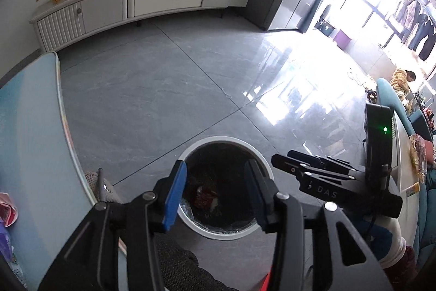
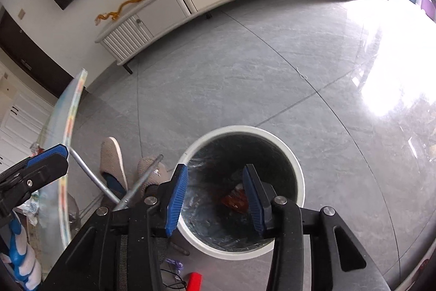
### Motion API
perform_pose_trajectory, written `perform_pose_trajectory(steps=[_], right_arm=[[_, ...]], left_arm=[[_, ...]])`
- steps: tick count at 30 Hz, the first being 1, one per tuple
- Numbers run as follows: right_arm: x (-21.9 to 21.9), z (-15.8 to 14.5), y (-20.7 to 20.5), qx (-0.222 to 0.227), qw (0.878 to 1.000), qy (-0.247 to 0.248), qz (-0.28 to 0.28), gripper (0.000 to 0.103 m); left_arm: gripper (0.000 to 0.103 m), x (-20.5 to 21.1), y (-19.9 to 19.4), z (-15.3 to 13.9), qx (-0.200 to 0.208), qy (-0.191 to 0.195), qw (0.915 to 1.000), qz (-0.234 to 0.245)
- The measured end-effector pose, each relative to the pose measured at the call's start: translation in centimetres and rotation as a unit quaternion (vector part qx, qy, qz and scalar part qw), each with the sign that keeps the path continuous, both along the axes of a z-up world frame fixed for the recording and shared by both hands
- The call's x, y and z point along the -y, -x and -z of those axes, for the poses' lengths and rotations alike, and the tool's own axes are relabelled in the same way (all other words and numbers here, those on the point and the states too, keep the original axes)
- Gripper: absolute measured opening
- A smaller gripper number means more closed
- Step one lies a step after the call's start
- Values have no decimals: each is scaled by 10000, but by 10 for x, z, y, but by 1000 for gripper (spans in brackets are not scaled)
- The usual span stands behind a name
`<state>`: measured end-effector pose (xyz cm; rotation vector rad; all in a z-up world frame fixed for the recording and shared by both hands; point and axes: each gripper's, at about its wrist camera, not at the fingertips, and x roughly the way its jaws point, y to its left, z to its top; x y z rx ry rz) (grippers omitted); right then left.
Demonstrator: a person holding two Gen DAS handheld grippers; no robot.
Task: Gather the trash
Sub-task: 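Move both open tools back over the trash pile on the table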
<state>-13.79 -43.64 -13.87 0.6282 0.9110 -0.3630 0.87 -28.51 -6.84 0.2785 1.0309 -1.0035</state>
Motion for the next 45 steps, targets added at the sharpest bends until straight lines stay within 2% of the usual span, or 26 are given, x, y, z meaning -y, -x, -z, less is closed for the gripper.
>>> perform_pose_trajectory(steps=[6, 12, 18, 22, 27, 38, 42, 45], right_arm=[[-27, -50, -13, 535, 9979, 265, -260, 40], [-71, -105, -23, 1095, 9896, 575, -739, 40], [-113, -148, -34, 1507, 9788, 768, -1155, 43], [-136, -176, -45, 1801, 9704, 756, -1422, 43], [-171, -207, -60, 1897, 9591, 1094, -1796, 43], [-245, -265, -88, 2242, 9298, 1489, -2510, 43], [-261, -269, -98, 2340, 9230, 1388, -2722, 43], [-270, -253, -113, 2208, 9221, 1284, -2908, 43]], left_arm=[[43, -55, -5, -52, 522, 351, 9971, -439], [43, -136, -13, -94, 1030, 702, 9864, -1076], [43, -234, -30, -129, 1509, 837, 9675, -1848], [44, -305, -42, -155, 1802, 934, 9505, -2354], [44, -366, -47, -171, 1921, 1027, 9347, -2808], [44, -405, -23, -201, 2253, 1118, 9185, -3052], [44, -408, -22, -198, 2220, 1136, 9184, -3071], [44, -404, -30, -182, 1984, 1051, 9255, -3051]])
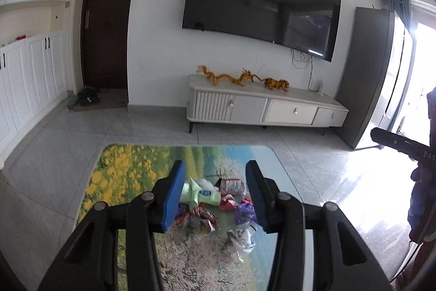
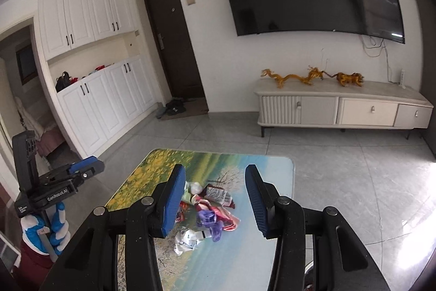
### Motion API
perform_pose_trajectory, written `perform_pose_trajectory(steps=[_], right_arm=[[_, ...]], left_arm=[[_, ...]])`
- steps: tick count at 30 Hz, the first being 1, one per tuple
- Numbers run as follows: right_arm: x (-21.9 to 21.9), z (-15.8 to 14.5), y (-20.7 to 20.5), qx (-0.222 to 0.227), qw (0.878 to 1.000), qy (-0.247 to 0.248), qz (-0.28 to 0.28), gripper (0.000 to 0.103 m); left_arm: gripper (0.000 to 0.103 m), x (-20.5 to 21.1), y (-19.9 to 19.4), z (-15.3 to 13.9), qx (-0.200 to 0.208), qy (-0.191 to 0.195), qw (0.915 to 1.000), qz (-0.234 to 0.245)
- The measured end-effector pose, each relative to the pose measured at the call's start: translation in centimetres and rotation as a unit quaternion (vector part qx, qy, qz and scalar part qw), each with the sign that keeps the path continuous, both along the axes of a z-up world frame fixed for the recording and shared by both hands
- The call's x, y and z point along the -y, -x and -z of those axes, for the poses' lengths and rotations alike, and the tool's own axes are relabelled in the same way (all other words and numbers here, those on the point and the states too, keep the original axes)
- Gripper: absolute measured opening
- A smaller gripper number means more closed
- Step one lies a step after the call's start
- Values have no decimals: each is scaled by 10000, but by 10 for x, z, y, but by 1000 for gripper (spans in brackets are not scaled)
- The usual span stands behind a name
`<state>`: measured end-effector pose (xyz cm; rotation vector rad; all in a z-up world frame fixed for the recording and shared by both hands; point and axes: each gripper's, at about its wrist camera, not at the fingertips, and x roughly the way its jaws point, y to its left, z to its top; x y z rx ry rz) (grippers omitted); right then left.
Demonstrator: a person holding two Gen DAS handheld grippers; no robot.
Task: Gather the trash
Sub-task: 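Move both open tools back over the trash pile on the table, then grasp the white plastic bag with the left tool while the right tool grasps the pink wrapper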
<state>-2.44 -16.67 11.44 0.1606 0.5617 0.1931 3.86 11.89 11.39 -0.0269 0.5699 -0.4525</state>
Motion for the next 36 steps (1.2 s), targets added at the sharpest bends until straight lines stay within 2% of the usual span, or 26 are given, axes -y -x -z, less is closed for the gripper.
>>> perform_pose_trajectory(steps=[8, 11, 15, 20, 22, 27, 36], right_arm=[[-4, 54, -47, -634, 9972, -214, -329, 43], [-3, 81, -71, -949, 9938, -295, -499, 43], [-6, 127, -106, -1455, 9861, -335, -725, 43], [-8, 178, -132, -1942, 9761, -457, -863, 43], [-8, 198, -141, -2107, 9719, -526, -904, 43], [-9, 222, -149, -2329, 9660, -556, -975, 43], [-16, 236, -145, -2466, 9614, -500, -1113, 43]], left_arm=[[45, 31, -14, 69, -772, -46, 9958, 493], [56, 47, -15, 100, -1104, -95, 9915, 678], [56, 69, -23, 136, -1519, -187, 9849, 814], [57, 90, -35, 172, -1857, -508, 9779, 821], [57, 93, -41, 183, -1943, -588, 9761, 774], [57, 96, -45, 201, -2153, -602, 9720, 721], [57, 97, -43, 213, -2270, -462, 9699, 743]])
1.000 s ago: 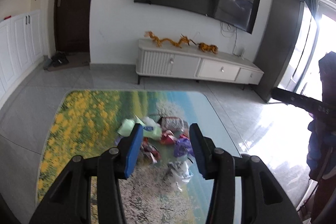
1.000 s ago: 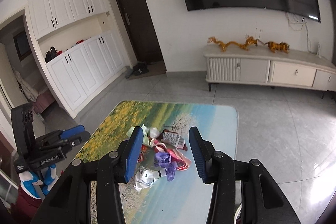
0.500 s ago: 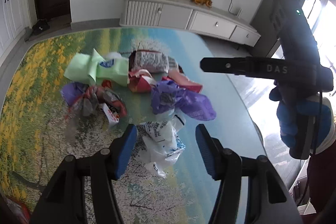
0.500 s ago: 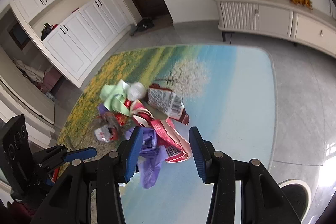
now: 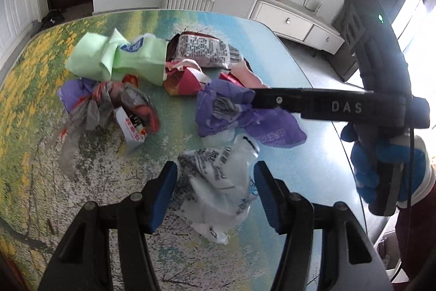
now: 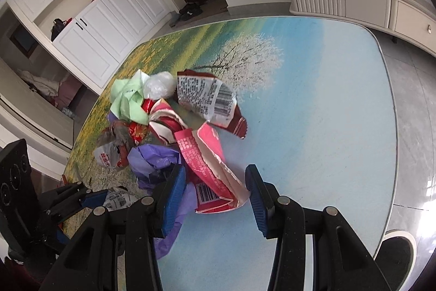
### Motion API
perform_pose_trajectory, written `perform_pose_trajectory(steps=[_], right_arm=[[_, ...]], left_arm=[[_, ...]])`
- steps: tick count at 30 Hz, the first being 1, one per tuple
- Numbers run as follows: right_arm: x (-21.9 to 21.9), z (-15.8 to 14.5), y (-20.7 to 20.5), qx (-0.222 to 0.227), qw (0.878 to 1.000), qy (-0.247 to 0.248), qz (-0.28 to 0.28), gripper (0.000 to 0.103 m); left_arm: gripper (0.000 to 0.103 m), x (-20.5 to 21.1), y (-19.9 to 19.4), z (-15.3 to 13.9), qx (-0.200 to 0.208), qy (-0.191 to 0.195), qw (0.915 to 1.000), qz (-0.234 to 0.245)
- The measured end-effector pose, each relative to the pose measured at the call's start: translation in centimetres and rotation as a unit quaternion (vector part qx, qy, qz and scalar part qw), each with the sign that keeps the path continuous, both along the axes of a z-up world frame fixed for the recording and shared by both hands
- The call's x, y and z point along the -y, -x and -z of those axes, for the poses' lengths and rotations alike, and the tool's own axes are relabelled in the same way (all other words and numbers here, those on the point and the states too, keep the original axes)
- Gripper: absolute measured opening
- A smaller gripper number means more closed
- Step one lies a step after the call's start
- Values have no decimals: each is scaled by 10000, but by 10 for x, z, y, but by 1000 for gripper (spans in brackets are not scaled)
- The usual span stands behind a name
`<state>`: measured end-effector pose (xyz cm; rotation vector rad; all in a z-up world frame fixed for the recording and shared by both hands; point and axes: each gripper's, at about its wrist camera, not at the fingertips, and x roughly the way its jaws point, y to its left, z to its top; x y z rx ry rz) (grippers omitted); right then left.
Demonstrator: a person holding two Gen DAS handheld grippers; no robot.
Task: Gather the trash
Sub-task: 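Grasp the white plastic bag with the left tool while the right tool grasps the pink wrapper, then lift the white plastic bag with the left tool while the right tool lifts the pink wrapper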
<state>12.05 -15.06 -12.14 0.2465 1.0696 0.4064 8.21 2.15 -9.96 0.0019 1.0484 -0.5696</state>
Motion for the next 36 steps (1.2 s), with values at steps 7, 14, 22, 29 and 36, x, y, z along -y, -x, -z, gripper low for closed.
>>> perform_pose_trajectory(steps=[7, 14, 22, 29, 36], right_arm=[[-9, -1, 7, 114, 9996, 250, -23, 21], [-6, -23, 18, 454, 9977, 464, 212, 14], [-21, -28, 39, 507, 9914, 1206, 21, 14], [-21, -9, 49, 284, 9926, 1177, -1, 18], [-12, -8, 44, 235, 9971, 708, 120, 26]], left_arm=[[50, -13, 9, 2, 69, 140, 9999, -59], [38, -29, 21, -1, 54, 384, 9992, -140], [38, -47, 42, -13, 199, 503, 9984, -185], [38, -60, 55, -17, 147, 536, 9981, -263], [38, -63, 51, -21, 122, 578, 9977, -322]])
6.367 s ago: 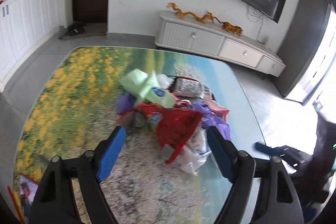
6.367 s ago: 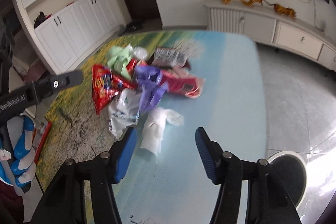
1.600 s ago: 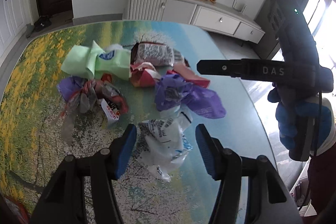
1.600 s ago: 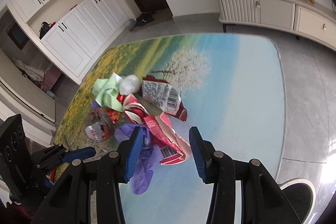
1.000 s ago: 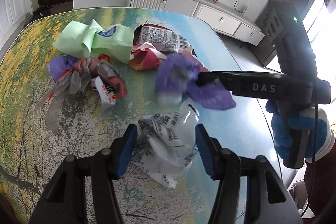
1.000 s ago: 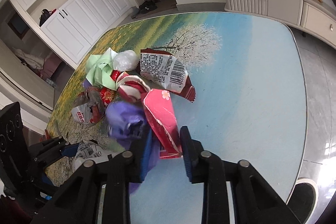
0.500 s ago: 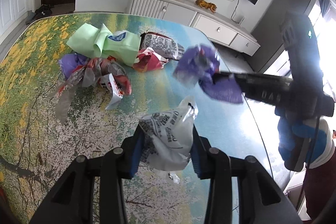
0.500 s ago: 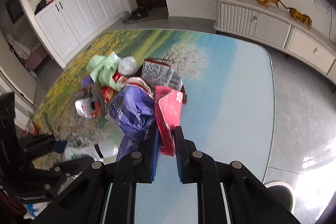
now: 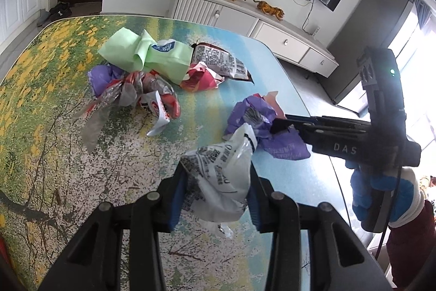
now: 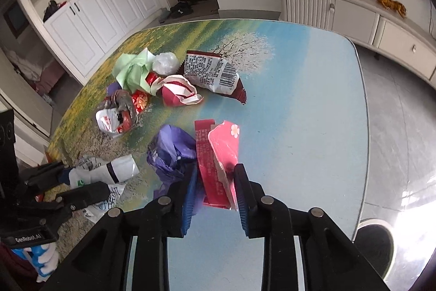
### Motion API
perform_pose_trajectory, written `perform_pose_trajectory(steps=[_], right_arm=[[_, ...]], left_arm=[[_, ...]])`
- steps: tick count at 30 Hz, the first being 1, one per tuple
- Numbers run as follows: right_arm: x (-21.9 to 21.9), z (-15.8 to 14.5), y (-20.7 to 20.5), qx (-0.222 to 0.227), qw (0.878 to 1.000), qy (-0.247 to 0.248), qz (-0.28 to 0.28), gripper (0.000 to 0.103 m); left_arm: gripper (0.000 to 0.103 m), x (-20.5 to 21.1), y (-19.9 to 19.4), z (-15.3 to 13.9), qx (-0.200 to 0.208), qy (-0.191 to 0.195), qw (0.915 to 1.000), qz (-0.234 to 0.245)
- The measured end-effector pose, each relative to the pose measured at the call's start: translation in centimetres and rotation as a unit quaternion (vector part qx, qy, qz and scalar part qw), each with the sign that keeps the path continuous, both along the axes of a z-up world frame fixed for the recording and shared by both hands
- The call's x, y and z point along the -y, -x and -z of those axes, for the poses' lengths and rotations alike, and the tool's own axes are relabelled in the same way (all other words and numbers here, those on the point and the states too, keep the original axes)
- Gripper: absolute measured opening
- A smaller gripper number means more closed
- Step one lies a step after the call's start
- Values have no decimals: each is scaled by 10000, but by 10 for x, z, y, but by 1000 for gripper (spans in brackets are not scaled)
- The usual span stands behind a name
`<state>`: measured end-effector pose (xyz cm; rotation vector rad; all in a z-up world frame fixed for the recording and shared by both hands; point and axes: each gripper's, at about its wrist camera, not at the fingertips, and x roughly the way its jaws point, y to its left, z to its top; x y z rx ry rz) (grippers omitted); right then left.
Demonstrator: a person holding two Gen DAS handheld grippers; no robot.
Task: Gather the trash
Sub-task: 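Lift the white plastic bag with the left tool while the right tool lifts the pink wrapper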
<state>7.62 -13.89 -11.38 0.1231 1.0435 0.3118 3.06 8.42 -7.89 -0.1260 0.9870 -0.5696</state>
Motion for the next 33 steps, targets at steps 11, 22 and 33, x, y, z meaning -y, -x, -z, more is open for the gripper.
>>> perform_pose_trajectory(steps=[11, 22, 33], right_arm=[[23, 8, -20, -134, 9974, -584, 405, 32], [19, 8, -27, -91, 9976, -574, 370, 33], [24, -10, -14, 170, 9975, -464, 511, 10]], left_arm=[[38, -4, -8, 4, -126, 27, 9999, -106], [38, -4, -10, 5, -133, 55, 9998, -124], [38, -9, -2, -4, 5, 175, 9996, -207]])
